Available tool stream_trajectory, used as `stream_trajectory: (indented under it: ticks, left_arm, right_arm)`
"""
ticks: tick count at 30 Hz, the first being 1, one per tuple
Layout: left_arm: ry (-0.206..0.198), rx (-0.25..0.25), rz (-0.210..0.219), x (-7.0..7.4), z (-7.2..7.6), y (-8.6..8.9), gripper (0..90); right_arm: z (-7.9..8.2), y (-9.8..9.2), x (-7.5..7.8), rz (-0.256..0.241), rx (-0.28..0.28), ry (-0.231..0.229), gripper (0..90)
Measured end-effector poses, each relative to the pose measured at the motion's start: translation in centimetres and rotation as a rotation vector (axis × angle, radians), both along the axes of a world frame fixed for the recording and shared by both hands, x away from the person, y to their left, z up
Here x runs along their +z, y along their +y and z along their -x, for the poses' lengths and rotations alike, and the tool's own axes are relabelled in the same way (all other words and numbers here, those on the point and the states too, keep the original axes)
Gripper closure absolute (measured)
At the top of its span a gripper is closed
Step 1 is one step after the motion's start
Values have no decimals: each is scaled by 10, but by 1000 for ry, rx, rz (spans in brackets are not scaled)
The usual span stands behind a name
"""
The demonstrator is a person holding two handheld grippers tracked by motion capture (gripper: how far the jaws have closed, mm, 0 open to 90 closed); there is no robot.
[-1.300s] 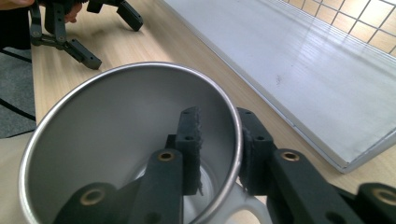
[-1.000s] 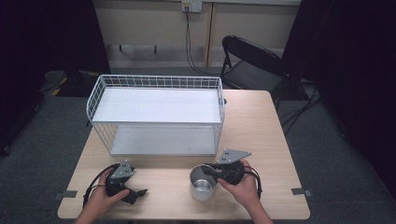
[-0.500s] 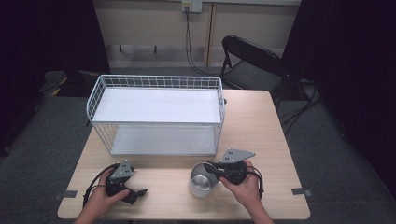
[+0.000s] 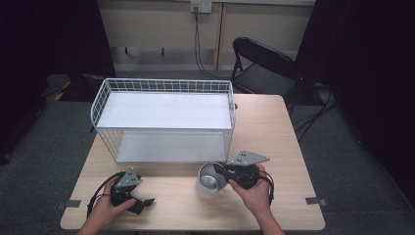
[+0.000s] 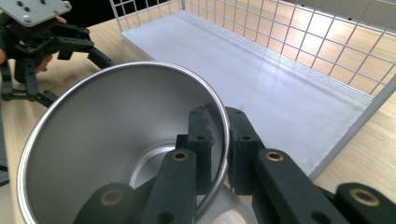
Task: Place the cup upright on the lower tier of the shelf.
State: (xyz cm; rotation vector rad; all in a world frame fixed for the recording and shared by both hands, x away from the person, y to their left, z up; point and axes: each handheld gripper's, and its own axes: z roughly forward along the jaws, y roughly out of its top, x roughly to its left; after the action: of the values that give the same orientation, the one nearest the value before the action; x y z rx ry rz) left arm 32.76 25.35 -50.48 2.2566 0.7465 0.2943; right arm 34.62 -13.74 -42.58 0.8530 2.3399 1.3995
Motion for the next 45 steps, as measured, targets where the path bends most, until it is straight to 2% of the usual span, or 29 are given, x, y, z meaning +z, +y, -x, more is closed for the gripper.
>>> stream_trajectory:
  ticks: [3, 12, 13, 20, 27, 45]
  left_arm:
    - [0, 0, 0, 0, 0, 0, 0]
    - [0, 0, 0, 0, 0, 0, 0]
    - [0, 0, 0, 0, 0, 0, 0]
    - [0, 0, 0, 0, 0, 0, 0]
    - [0, 0, 0, 0, 0, 0, 0]
    - [0, 0, 0, 0, 0, 0, 0]
  right_arm:
    - [0, 3, 0, 16, -5, -14, 825]
    - [-7, 7, 6, 16, -17, -22, 825]
    - [-9, 9, 7, 31, -19, -29, 825]
    - [-15, 13, 7, 56, -30, -42, 825]
    - [-20, 16, 5, 49, -45, -36, 825]
    - [-33, 34, 10, 50, -84, -86, 825]
